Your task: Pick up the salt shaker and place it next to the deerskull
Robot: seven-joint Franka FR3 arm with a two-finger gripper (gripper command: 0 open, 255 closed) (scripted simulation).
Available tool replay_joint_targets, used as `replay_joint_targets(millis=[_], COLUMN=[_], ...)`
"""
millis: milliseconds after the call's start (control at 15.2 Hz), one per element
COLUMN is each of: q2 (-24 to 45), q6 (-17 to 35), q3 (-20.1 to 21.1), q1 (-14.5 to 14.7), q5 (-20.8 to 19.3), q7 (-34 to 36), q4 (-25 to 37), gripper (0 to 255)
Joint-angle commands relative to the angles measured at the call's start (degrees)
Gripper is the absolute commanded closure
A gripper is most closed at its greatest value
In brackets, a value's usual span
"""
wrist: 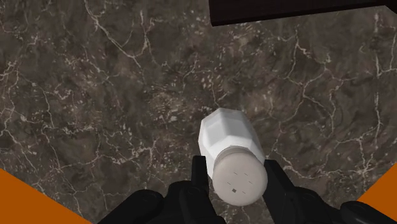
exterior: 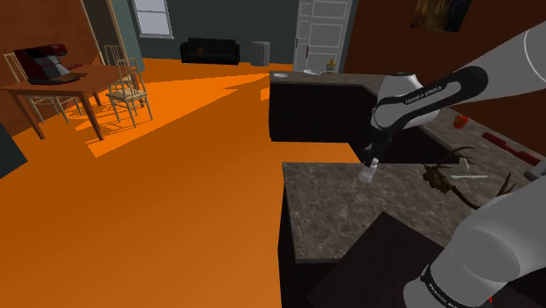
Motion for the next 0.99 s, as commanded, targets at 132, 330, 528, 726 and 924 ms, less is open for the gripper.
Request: replay_joint_targets(millis=[132, 330, 528, 726, 924], q2=[-2.0, -3.4, -4.7, -5.8, -6.7], q6=[-3.6, -6.3, -8.9, -11.5, -14.1], q3=[0.5, 0.8, 1.1, 1.5, 1.8], q1=[0.1, 0.1, 0.1, 0.2, 0.2], q5=[0.2, 0.3, 0.5, 0.7, 0.9], q7=[-0.1, -0.2, -0.4, -0.5, -0.7], q4=[1.6, 2.9, 4.3, 5.8, 7.4], gripper=[255, 255, 255, 255, 255])
